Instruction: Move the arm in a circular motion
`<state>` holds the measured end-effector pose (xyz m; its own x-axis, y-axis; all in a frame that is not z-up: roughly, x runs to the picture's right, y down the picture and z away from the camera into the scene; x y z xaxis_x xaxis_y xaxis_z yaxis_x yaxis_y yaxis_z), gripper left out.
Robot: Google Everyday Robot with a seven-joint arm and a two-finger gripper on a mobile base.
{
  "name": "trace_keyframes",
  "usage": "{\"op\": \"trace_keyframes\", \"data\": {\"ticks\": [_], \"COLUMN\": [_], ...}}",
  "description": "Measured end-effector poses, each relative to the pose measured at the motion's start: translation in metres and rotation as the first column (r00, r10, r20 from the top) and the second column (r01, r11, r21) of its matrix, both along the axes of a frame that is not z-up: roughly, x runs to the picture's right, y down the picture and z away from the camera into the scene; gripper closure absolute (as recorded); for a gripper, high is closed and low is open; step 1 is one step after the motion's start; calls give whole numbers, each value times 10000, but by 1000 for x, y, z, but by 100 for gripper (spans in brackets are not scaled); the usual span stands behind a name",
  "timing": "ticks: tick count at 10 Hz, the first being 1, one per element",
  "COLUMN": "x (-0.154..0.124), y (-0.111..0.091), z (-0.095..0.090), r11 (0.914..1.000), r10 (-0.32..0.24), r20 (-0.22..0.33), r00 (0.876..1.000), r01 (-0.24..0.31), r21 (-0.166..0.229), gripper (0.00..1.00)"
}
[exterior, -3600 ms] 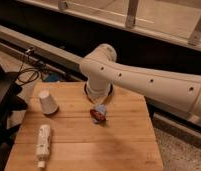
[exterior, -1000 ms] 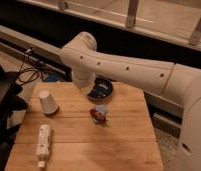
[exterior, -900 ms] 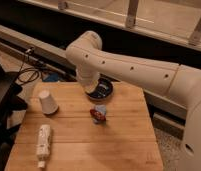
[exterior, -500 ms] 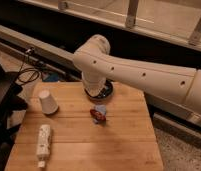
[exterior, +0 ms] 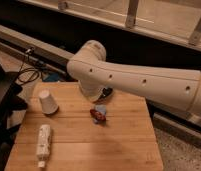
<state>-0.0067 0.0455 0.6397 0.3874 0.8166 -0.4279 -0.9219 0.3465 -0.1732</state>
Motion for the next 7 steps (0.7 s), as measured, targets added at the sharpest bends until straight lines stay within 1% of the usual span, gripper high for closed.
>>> {"op": "trace_keyframes", "data": {"ticks": [1,3,5,6,7], "x": [13,19,13,9,-3], "y": [-1,0,2,2,2], "z": [1,2,-2,-4,-6], "r11": [9999,9998,9994,9993,9994], "r10": [125,215,352,332,239], "r20": [-65,-116,-249,-300,-263], "r00": [9999,9997,9991,9990,9994], "r01": [-125,-215,-350,-328,-232], "r21": [31,20,79,158,239], "gripper": [90,90,90,90,90]}}
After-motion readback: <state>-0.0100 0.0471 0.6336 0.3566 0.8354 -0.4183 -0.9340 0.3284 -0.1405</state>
